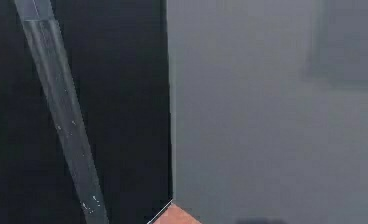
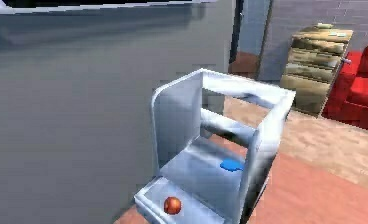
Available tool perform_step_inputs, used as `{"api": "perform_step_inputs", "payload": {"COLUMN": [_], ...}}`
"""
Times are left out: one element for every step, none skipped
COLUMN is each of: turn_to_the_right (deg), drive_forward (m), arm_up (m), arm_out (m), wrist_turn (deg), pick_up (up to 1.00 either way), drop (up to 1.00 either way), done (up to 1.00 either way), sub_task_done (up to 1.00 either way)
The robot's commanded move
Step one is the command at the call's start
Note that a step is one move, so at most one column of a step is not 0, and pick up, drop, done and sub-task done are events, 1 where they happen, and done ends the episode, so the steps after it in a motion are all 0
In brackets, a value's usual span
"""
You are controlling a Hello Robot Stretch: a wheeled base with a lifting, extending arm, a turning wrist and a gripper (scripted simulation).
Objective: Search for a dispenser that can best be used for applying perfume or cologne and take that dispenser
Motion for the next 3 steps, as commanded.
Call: {"api": "perform_step_inputs", "payload": {"turn_to_the_right": [45.0,45.0,42.0], "drive_forward": [0.00,0.00,0.00], "arm_up": [0.00,0.00,0.00], "arm_out": [0.00,0.00,0.00], "wrist_turn": [0.0,0.0,0.0], "pick_up": [0.00,0.00,0.00], "drop": [0.00,0.00,0.00], "done": [0.00,0.00,0.00], "sub_task_done": [0.00,0.00,0.00]}}
